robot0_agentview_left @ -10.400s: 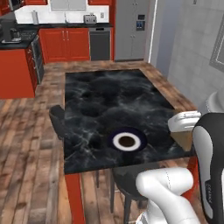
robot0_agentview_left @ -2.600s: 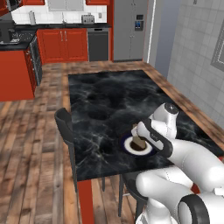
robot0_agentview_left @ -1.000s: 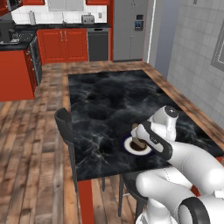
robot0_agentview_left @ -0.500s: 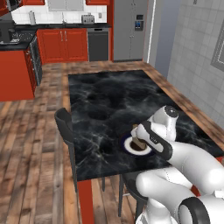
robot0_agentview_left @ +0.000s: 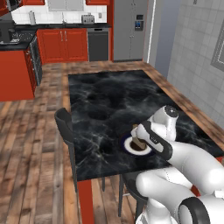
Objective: Start the toaster. Once the lever pops up, take the bread to the plate on the dining counter.
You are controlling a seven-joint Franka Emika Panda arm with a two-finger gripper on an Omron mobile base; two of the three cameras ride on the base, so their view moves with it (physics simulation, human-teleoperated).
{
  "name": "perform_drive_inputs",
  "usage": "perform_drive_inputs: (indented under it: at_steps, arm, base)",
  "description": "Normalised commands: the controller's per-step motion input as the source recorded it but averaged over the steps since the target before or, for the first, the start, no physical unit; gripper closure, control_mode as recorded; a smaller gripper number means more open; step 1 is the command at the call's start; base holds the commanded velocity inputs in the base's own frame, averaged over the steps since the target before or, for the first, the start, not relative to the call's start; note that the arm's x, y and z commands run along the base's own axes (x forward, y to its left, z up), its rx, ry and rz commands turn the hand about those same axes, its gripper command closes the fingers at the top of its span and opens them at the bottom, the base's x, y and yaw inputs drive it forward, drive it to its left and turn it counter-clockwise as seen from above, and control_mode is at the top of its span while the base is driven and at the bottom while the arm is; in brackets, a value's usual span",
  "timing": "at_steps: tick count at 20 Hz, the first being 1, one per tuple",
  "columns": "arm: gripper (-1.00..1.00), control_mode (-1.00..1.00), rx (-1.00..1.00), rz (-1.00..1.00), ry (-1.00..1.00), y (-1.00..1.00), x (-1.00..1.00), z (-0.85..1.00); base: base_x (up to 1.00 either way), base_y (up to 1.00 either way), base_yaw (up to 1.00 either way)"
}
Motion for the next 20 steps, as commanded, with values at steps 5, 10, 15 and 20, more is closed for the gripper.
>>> perform_drive_inputs:
  at_steps: [5, 10, 15, 20]
  arm:
    - [-1.0, -1.0, 0.0, 0.0, 0.0, 0.0, 0.0, 0.1]
    - [-1.0, -1.0, 0.0, 0.0, 0.0, 0.0, 0.0, 0.31]
    - [-1.0, -1.0, 0.0, 0.0, 0.0, 0.0, 0.0, 0.25]
    - [-1.0, -1.0, 0.0, 0.0, 0.01, 0.0, -0.12, 0.36]
  base:
    - [0.0, 0.0, 0.0]
    - [0.0, 0.0, 0.0]
    - [0.0, 0.0, 0.0]
    - [0.0, 0.0, 0.0]
